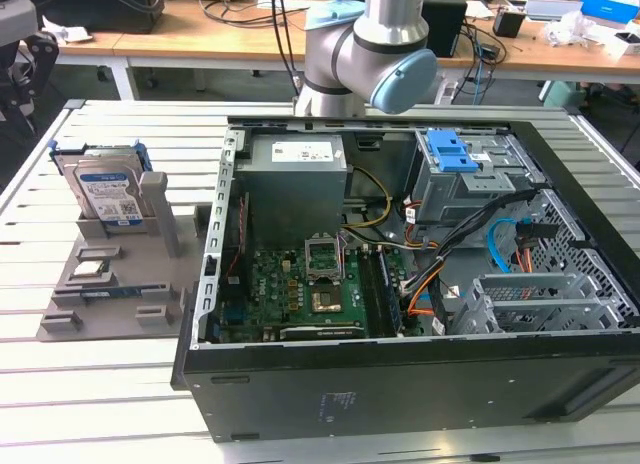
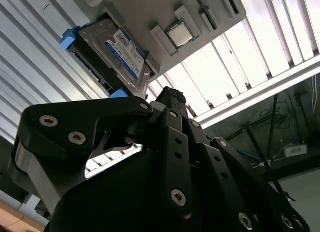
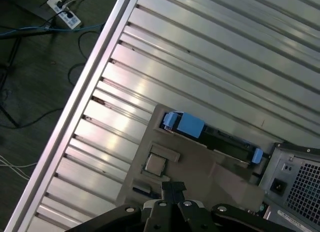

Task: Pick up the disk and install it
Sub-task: 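Pick up the disk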

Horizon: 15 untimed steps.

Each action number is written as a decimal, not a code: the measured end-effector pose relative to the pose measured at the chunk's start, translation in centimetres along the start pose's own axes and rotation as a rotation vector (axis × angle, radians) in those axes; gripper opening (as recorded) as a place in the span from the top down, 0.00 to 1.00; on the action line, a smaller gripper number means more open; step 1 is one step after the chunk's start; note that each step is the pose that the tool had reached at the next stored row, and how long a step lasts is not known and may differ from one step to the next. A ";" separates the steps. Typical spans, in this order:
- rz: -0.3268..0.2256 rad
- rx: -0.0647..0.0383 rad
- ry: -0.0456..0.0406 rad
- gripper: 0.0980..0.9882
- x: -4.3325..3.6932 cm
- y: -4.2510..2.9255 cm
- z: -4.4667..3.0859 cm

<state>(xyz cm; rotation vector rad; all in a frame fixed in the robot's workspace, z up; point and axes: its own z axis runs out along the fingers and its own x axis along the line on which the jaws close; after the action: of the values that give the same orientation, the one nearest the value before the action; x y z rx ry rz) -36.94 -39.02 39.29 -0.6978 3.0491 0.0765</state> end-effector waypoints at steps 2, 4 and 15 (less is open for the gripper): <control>-0.016 0.000 0.0007 0.99 0.00 0.00 0.00; -0.027 -0.001 0.0012 0.99 0.00 0.00 0.00; -0.112 -0.003 0.0050 0.99 0.00 0.00 0.00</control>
<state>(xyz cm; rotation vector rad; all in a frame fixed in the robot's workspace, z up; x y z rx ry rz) -36.94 -39.02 39.29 -0.8678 3.0080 0.0776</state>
